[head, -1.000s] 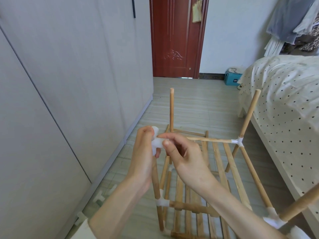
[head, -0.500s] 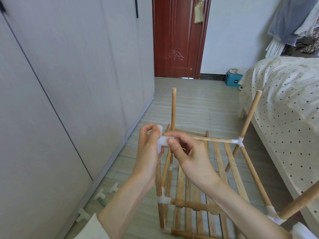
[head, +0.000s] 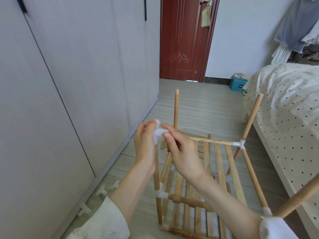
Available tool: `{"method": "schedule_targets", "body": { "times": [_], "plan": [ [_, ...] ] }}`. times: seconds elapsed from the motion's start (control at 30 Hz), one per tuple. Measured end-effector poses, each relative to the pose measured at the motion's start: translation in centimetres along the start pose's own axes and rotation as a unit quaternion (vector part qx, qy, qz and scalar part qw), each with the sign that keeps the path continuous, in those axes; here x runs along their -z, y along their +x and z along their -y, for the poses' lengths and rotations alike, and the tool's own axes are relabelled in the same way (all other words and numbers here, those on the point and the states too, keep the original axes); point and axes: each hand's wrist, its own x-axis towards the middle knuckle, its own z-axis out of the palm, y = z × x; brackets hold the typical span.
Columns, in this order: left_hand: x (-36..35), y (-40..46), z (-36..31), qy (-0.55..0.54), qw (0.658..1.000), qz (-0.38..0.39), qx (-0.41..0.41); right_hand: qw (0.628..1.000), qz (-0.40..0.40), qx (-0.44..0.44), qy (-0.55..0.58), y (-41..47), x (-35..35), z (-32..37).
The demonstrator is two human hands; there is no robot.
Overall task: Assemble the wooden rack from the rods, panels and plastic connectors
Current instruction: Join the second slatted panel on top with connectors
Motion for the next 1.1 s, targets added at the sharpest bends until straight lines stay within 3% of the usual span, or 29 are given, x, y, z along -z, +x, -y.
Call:
{"method": "schedule_targets", "body": {
  "times": [0.57, 0.73, 0.83, 0.9, 1.0, 1.1],
  "plan": [
    [0.1, -0.6, -0.3, -0.019, 0.999, 0.015, 0.027, 0.998, -0.051, 0.015, -0.02, -0.5, 0.6, 0.4],
    [0.0, -0.7, 0.2, 0.016, 0.996, 0.079, 0.027, 0.999, -0.042, -0.025, 0.021, -1.9, 0.3, -0.1],
    [1.3, -0.5, -0.4, 0.021, 0.988, 0.148, 0.036, 0.993, 0.031, -0.076, -0.088, -3.3, -0.5, -2.1],
    [3.3, 0.1, -0.7, 0.054, 0.985, 0.163, 0.016, 0.962, 0.147, -0.099, -0.21, -4.1, -0.6, -3.8],
    [8.4, 1.3, 0.9, 0.124, 0.987, 0.1, 0.017, 0.899, 0.323, -0.086, -0.283, -5.2, -1.6, -5.5],
    [15.1, 2.3, 5.4, 0.223, 0.971, 0.041, 0.076, 0.866, 0.377, -0.025, -0.327, -5.5, -4.5, -5.9]
  ]
}}
